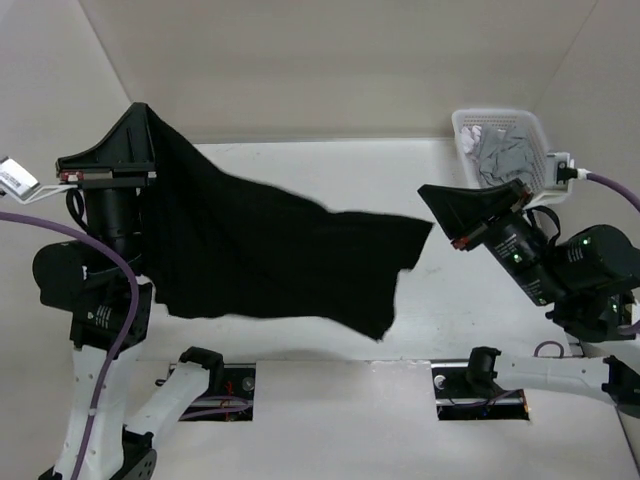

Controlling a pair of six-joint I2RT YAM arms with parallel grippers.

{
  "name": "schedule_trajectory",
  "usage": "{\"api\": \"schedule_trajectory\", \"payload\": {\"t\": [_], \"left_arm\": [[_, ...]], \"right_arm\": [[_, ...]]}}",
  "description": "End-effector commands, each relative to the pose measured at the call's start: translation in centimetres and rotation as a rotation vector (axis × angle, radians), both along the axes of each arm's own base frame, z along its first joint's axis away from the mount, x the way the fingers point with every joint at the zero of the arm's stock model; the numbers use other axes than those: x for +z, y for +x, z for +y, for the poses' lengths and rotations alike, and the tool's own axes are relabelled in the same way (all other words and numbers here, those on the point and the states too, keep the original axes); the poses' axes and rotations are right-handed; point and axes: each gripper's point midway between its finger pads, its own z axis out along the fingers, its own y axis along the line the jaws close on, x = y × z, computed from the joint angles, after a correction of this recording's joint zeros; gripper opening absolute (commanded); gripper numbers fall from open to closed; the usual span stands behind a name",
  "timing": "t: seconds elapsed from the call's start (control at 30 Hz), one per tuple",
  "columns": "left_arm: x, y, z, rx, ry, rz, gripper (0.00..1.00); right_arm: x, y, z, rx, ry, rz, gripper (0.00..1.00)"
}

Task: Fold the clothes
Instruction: Flatten the tank top out

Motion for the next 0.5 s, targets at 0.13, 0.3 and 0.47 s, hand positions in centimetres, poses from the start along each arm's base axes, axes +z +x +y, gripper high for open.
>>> {"api": "schedule_trajectory", "payload": {"t": [0.13,0.3,0.47], "left_arm": [[-6.4,7.5,-1.0,0.059,0.064,0.203,0.00],[-11.2,14.3,-4.2,-0.020,0.117,0.345,0.00],[-13.1,18.7,-9.7,-0.125,0.237,0.386,0.03]], "right_arm": [[-5.9,4.4,2.4,-0.124,-0.203,0.066,0.00],[-11.0,7.4,5.3,-0.060,-0.230,0.143,0.01],[-19.0,7.9,9.2,0.013,-0.269,0.246,0.07]]}}
